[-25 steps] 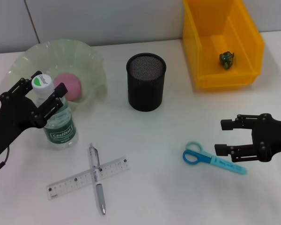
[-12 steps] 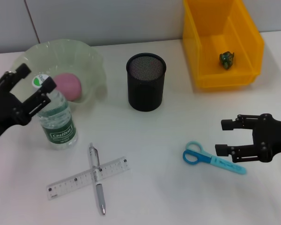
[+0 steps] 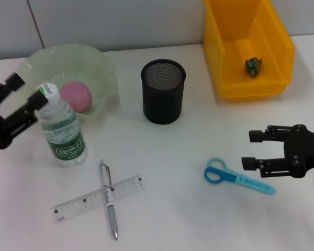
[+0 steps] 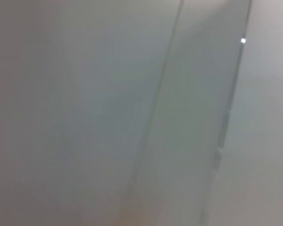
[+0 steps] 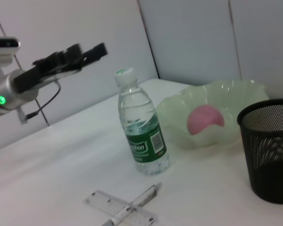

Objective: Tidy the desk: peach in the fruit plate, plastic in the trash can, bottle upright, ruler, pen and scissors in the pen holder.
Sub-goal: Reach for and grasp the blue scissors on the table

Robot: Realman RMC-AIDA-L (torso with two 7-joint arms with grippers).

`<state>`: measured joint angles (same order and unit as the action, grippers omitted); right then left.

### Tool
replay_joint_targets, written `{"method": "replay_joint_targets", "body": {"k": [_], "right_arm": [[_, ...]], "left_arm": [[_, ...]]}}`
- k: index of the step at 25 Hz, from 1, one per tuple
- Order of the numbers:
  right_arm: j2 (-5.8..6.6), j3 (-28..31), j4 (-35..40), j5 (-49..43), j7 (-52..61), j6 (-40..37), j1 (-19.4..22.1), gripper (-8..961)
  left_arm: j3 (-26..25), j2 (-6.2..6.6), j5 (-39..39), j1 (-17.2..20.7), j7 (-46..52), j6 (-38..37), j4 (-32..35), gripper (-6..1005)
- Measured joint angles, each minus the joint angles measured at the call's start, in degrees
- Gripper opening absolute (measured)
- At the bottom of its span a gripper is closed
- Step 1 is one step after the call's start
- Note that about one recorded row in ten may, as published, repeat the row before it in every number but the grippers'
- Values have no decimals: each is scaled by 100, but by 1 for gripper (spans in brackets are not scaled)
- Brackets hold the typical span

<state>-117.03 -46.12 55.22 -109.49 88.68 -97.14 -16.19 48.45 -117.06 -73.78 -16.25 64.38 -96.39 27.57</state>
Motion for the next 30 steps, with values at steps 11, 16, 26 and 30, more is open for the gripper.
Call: {"method": "replay_joint_targets", "body": {"k": [11,16,26,30], "right_arm": [[-66,60,-10,5,-152,7,23,808],[-117,162,-32,9,-228,-17,29,809],[-98,198,-170,-19,-226,-109,36,809],[-86,150,208,-298,268,-128,-54,808]], "left_arm": [[27,-36,-2324,-238,2236,-521,1463,815],[227,-102,-3045,-539,2559,-580,1703,815],[252,-91,-3503,-706,2587,-579,1780,815],[253,-93,-3578,-756,2593,-567,1783,815]]}}
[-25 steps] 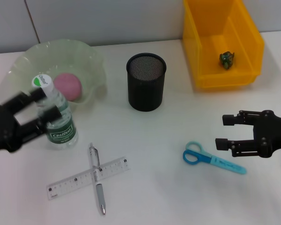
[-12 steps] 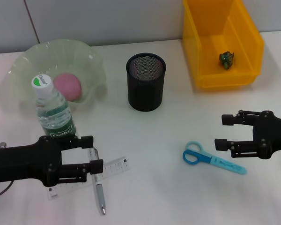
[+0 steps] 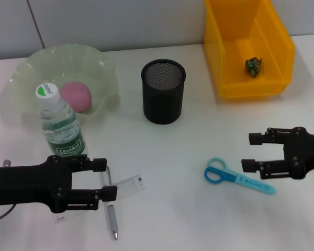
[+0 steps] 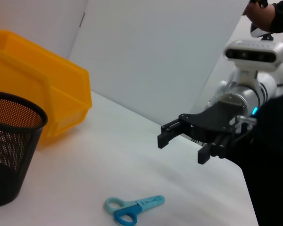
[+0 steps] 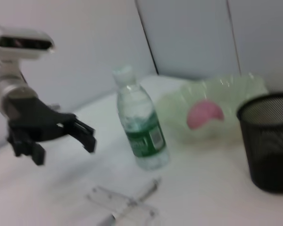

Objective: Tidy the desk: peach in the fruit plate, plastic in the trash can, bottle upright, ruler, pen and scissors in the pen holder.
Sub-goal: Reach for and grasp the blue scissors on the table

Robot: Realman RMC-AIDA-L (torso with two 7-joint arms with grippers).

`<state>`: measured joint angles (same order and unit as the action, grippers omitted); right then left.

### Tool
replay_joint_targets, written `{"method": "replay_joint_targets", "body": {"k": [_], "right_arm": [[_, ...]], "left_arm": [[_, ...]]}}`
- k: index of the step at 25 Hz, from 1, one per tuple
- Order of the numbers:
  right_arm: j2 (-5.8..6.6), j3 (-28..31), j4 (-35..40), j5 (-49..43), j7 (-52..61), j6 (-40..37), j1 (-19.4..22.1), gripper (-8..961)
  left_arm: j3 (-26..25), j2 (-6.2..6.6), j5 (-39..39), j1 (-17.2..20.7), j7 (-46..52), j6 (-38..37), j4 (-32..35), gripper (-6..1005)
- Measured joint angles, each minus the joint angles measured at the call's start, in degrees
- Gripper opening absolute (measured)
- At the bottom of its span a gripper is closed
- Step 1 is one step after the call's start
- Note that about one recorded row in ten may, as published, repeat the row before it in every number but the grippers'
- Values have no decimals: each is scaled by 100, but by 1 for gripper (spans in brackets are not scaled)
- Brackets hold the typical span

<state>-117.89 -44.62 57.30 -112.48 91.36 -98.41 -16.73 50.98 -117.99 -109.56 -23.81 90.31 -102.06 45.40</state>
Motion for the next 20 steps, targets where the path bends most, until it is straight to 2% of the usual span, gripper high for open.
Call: {"method": "replay_joint_targets", "body": {"k": [7,12,20], "right_arm": [[-98,-89,1154,-1090,1461,-322,-409,808],[-68,-335,1757,-1583,2307,-612,-718,808],[-67,-640,1883,-3146,2668,-993,-1518,808]], "left_arm": [[-27,-7,-10,-55,21,65,10,815],[-37,-12,-13,-69,4,76,12,814],[-54,-13,-8,-115,-17,115,13,814]]}}
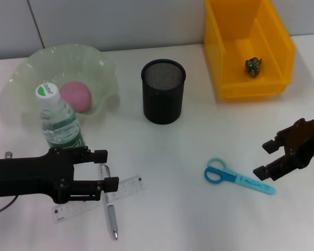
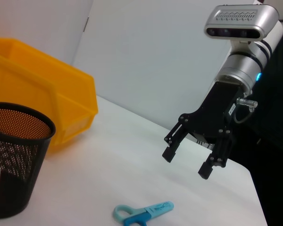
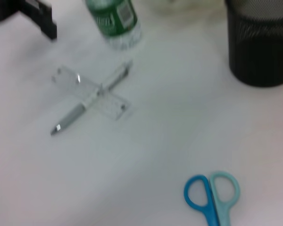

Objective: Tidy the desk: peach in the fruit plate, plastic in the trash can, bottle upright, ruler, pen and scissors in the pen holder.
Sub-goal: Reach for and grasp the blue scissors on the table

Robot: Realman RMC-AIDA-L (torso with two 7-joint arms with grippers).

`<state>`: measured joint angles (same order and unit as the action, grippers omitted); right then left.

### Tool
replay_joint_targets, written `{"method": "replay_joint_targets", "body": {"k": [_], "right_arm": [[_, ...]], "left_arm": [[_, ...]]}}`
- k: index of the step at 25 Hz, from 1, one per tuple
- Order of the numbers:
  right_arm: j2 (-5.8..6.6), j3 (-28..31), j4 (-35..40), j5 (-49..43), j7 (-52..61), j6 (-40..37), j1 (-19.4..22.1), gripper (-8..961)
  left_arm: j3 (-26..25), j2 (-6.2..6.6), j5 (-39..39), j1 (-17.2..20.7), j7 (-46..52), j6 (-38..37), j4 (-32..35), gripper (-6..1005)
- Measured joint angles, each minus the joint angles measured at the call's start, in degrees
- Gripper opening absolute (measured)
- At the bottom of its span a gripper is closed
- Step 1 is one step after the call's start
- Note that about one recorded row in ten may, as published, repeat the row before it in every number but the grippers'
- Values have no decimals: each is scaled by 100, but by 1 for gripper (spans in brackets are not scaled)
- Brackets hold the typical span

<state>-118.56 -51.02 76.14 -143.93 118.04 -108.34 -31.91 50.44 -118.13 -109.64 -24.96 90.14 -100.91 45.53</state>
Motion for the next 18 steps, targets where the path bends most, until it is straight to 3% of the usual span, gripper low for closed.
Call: {"method": "replay_joint_targets", "body": {"k": [7,18], "right_arm": [[-28,-547,-45,-657,78,38,-394,808],[-44,-1683,-432,-848,383,572,-650,808]], "left_arm": [[-24,0,31,0,8,17,-6,814],[-25,0,54,0,-2,40,-51,814]]}}
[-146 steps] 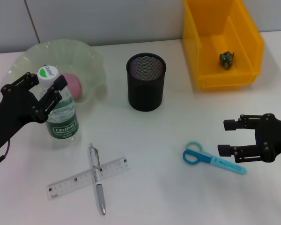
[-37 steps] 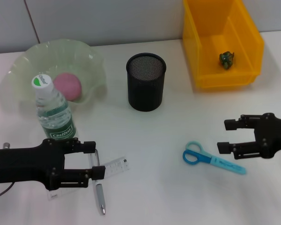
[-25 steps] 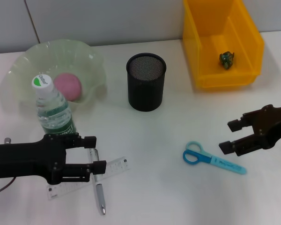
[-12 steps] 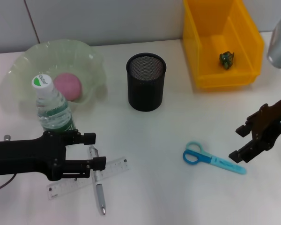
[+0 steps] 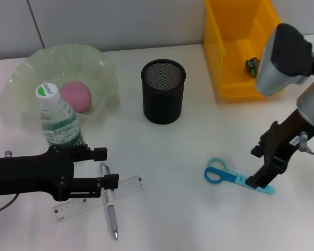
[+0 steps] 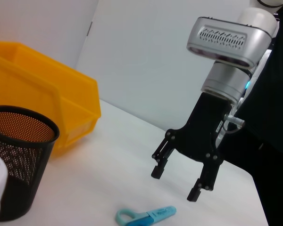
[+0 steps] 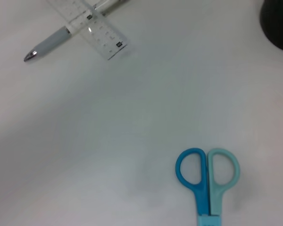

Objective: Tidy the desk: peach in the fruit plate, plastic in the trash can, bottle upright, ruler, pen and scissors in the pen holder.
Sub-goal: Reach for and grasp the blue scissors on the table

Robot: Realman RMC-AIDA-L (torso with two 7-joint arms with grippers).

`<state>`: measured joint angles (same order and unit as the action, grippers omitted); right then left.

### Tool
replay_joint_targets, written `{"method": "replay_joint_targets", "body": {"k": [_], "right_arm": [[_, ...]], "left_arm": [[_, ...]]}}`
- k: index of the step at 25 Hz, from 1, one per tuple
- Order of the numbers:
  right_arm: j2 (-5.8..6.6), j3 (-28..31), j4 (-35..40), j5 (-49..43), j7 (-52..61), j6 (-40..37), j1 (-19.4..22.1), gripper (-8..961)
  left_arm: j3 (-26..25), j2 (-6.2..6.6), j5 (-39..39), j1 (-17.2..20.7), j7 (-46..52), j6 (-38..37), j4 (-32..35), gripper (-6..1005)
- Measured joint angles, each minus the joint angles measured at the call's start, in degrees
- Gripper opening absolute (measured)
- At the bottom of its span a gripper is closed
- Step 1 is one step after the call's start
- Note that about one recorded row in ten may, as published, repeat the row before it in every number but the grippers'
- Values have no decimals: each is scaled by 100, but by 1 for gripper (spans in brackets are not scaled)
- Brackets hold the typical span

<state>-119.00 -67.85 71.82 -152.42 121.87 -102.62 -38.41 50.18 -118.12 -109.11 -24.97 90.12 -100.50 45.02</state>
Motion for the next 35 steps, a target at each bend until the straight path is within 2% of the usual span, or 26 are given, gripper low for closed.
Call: {"method": "replay_joint_targets", "body": {"k": [7,25,35], "right_arm": [[-10,-531,-247,-3,271,374,-81,809],[-26,-1390,-656,-136,1024,923,-330,809],[-30,-1503,-723,-203,1294,1044,-355,809]], "left_arm": [[0,-10,6,0,-3,5,-2,814],[0,-18,4,1,-4,5,21,814],[0,-16,3,1,-7,5,37,814]]}}
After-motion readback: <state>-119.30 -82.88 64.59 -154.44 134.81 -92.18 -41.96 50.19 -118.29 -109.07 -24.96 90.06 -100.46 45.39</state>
